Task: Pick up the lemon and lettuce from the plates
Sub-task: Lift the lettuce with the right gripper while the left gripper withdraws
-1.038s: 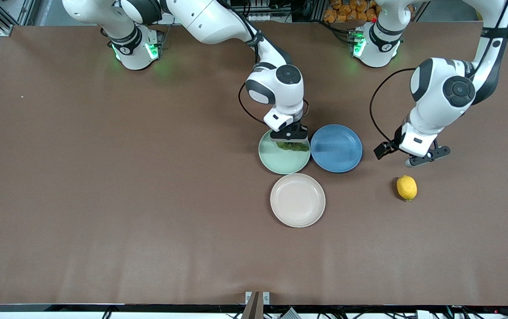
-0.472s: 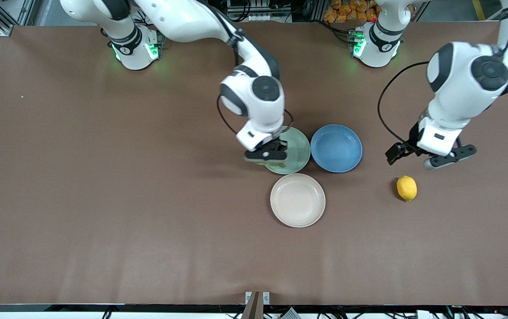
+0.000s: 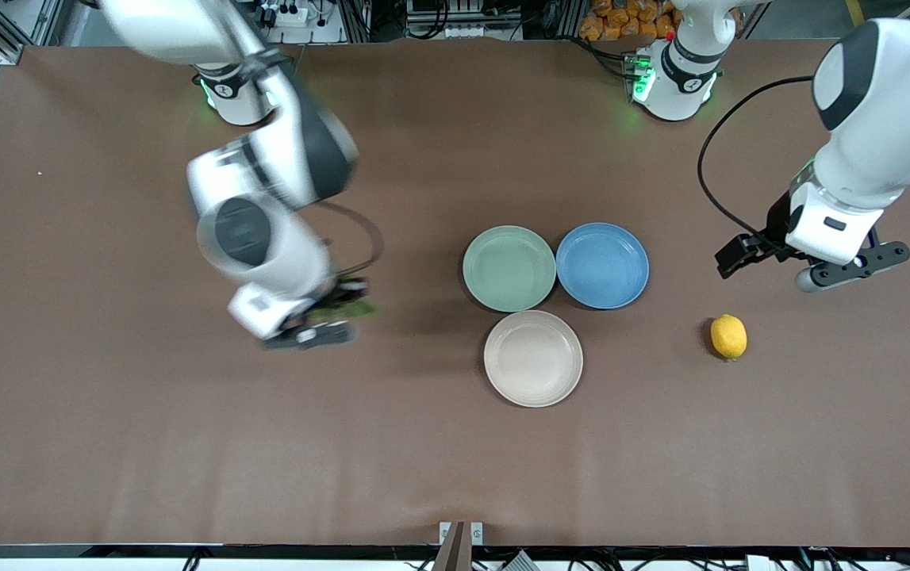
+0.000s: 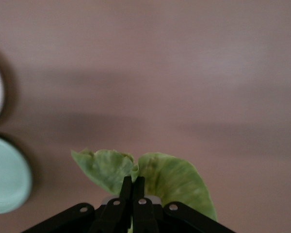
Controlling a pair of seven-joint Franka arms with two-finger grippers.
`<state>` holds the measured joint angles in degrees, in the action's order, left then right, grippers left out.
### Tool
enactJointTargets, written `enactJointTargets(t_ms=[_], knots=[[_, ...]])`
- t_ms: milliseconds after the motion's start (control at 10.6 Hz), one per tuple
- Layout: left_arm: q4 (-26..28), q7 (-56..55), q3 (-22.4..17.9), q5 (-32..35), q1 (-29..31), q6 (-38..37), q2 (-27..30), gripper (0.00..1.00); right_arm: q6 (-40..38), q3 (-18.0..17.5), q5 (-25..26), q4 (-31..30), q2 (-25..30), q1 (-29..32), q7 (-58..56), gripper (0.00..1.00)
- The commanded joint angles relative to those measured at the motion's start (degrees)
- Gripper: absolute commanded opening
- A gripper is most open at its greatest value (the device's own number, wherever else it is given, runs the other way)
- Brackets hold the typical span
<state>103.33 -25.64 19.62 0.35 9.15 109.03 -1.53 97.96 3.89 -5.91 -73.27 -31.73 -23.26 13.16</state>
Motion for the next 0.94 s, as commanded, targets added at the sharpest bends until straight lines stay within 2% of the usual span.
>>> enactJointTargets(t_ms=[0,189,472,660,755,849], knots=[[-5.75,3.40,-0.28,-1.75,0.52,-6.78,-0.15,1.00,0.65,-1.43,-1.47,-2.32,-0.08,10.39,-9.35,0.00],[-10.41,3.40,-0.64,-1.66,0.79,-11.80,-0.32,1.00,3.97,-1.34,-0.78,-2.67,-3.33,16.73,-12.88,0.00],[-11.22,3.66,-1.60,-1.31,1.57,-12.52,-0.06,1.00,14.94,-1.34,-0.68,-6.44,-8.25,22.19,-17.19,0.00],[-11.31,10.75,-1.87,-1.84,1.67,-13.92,0.03,1.00,18.48,-1.43,-1.29,-7.41,-10.63,23.35,-17.82,0.00],[-11.22,12.44,-2.65,-1.75,1.32,-14.62,0.21,1.00,19.28,-1.35,-1.30,-7.42,-11.77,22.83,-17.73,0.12],[-11.31,13.32,-5.18,-1.75,-0.77,-14.81,0.21,1.00,20.24,-1.34,-1.21,-7.42,-12.30,22.83,-17.73,0.52]])
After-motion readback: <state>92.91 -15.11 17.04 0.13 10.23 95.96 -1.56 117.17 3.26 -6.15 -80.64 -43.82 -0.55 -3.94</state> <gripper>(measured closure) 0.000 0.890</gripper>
